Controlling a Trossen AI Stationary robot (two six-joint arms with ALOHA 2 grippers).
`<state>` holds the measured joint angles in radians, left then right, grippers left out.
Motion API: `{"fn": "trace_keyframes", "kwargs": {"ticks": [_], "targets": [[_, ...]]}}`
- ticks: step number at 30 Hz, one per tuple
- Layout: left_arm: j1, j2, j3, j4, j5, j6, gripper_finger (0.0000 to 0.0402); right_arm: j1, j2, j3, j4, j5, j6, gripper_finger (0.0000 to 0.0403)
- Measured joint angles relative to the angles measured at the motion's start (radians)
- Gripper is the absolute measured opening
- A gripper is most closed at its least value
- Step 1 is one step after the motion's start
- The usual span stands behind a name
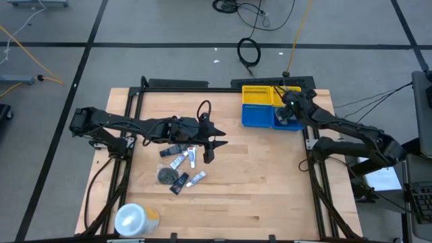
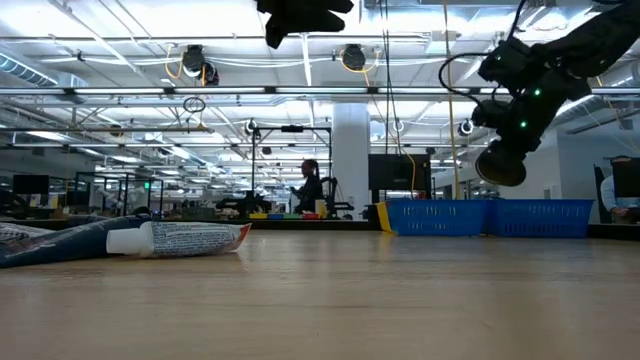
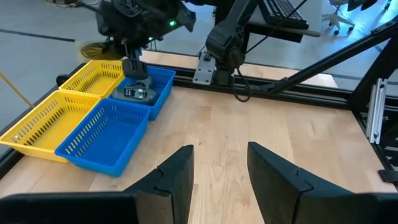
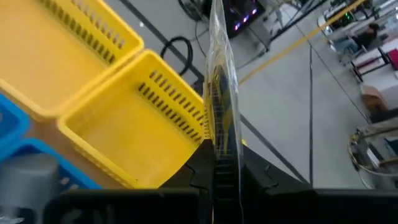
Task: Pick & Place Travel size toiletries
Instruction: Put the black hairbrush into the right yellow basket
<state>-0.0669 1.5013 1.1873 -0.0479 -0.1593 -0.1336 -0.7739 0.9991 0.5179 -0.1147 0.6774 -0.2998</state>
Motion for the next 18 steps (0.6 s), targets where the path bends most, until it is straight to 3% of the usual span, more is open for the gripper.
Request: {"fn": "trace_keyframes", "kwargs": {"ticks": [18], "targets": [[0.0,0.0,0.0,-0.001,0.0,-0.001,0.015,-0.1,0.146,0.095,0.007,-0.002,-0.016,0.0021]]}}
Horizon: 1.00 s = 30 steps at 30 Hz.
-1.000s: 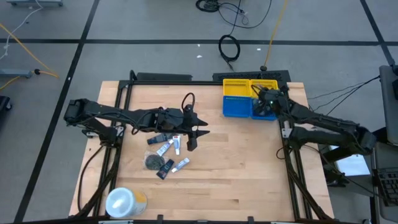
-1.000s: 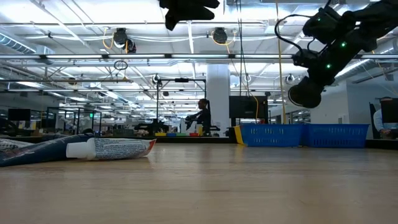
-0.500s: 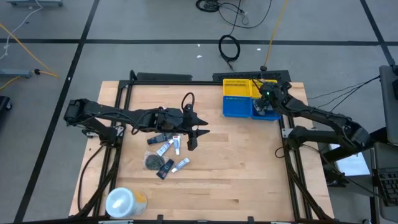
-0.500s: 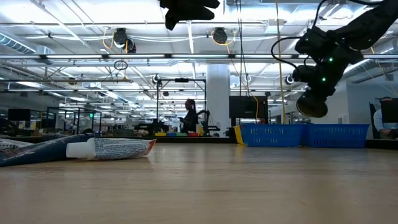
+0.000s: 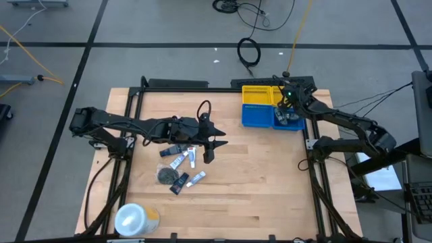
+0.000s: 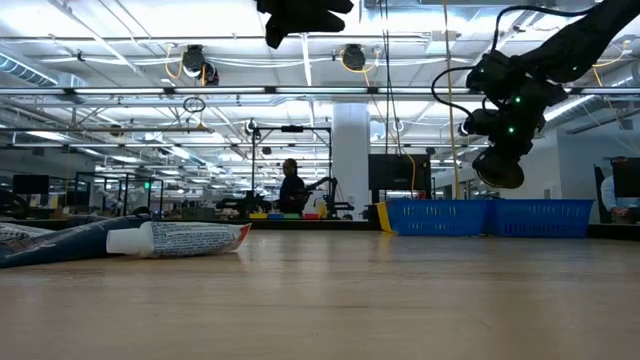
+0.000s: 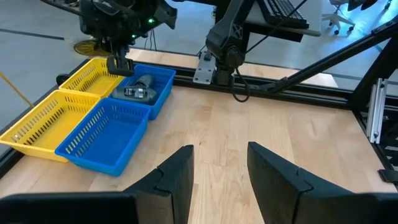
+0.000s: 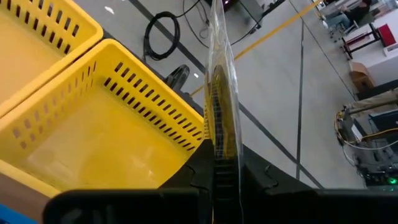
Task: Pick & Place Travel size toiletries
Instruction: Put the black hairbrush into the right yellow basket
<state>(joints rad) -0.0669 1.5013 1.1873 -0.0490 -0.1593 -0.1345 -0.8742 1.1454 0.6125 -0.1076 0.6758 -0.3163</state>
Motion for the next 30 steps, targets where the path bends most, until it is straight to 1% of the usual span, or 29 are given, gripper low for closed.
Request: {"fn": "trace_keyframes", "kwargs": {"ticks": [4,9,15,17,20,23,30], "targets": [[0.0,0.0,0.0,0.0,0.0,0.015,0.015,0.0,-0.006,0.0,0.01,0.0,0.017,0.0023],[0.001,0.0,0.0,0.0,-0.008,0.119,0.015,0.0,-0.006,0.0,0.022,0.0,0.017,0.0022],[0.003,0.0,0.0,0.0,-0.133,0.205,0.015,0.0,-0.006,0.0,0.031,0.0,0.002,0.0023],[0.008,0.0,0.0,0.001,-0.159,0.231,0.015,0.0,-0.006,0.0,0.033,0.0,-0.009,0.0022],[0.025,0.0,0.0,0.005,-0.165,0.243,0.015,-0.01,0.004,0.0,0.035,-0.004,0.006,0.0023],[0.048,0.0,0.0,0.004,-0.165,0.245,0.015,-0.034,0.028,0.0,0.036,-0.055,0.005,0.0023],[0.098,0.0,0.0,-0.008,-0.164,0.256,0.015,-0.069,0.078,0.0,0.11,-0.053,-0.011,0.003]]}}
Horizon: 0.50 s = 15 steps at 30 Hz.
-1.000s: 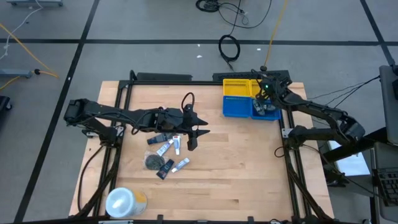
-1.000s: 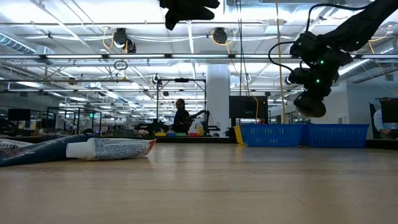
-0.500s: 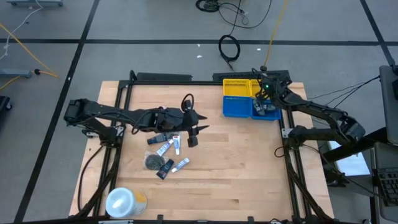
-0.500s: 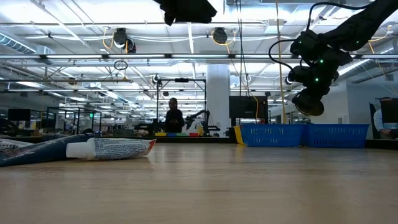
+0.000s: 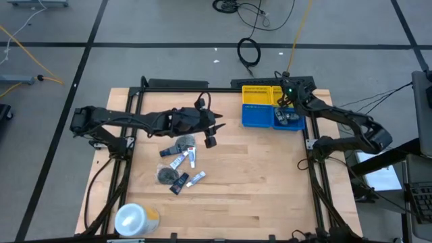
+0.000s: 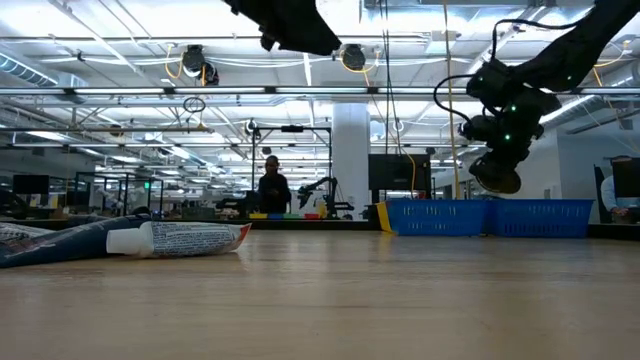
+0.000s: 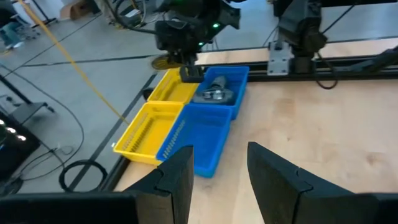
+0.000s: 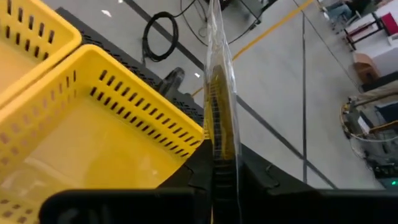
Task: Pick & Place Travel size toiletries
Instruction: Put the black hairbrush into the right yellow basket
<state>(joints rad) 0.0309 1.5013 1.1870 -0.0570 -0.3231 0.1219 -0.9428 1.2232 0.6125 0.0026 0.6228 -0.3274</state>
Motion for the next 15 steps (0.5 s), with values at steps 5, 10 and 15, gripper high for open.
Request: {"fn": "trace_keyframes", "kwargs": {"ticks": [5,10,15], "targets": [[0.026,0.0,0.0,-0.022,0.001,-0.011,0.015,0.0,0.026,0.0,0.009,0.0,-0.004,0.0034],[0.036,0.0,0.0,-0.035,0.008,-0.05,0.015,-0.001,0.045,0.0,0.01,0.0,-0.007,0.0033],[0.031,0.0,0.0,-0.06,0.011,-0.069,0.015,-0.001,0.05,0.0,0.01,0.0,-0.009,0.0045]]}}
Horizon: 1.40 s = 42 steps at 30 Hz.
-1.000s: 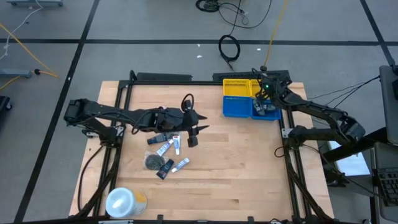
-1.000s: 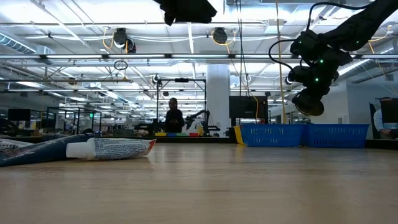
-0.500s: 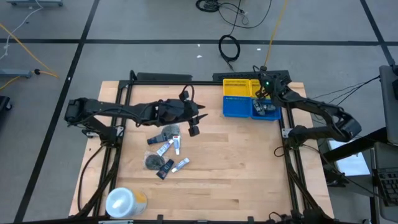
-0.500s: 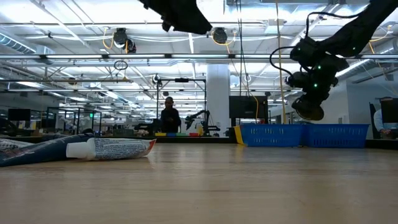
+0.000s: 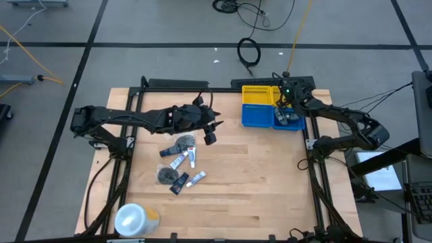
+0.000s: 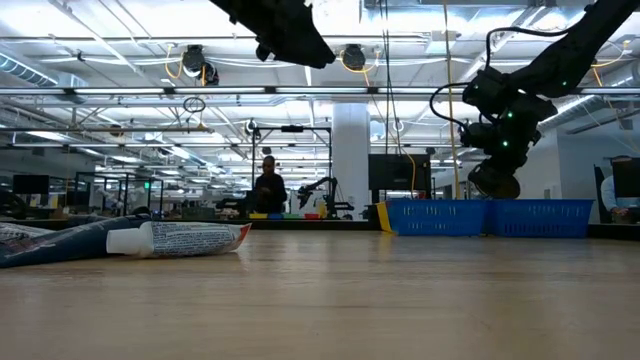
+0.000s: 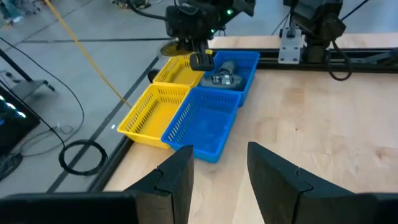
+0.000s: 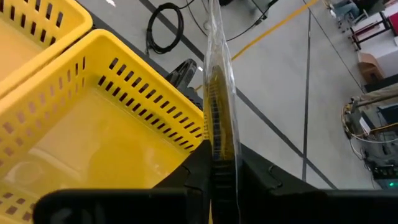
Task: Pick & Place Travel size toiletries
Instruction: Put the black hairbrush into the right yellow basket
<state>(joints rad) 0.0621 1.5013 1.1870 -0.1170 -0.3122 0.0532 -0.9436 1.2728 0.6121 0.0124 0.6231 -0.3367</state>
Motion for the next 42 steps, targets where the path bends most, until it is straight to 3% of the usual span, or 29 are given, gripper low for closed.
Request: {"fn": "trace_keyframes", "kwargs": {"ticks": [8,28,42], "targets": [[-0.021,0.0,0.0,-0.087,0.0,-0.088,0.015,0.0,0.0,0.0,-0.001,-0.048,-0.003,0.0071],[-0.039,0.0,0.0,-0.173,-0.001,-0.141,0.015,0.001,-0.005,0.0,0.05,-0.074,-0.056,0.022],[-0.038,0.0,0.0,-0.173,-0.001,-0.137,0.015,0.02,-0.09,-0.001,0.09,-0.074,-0.08,0.0253]]}}
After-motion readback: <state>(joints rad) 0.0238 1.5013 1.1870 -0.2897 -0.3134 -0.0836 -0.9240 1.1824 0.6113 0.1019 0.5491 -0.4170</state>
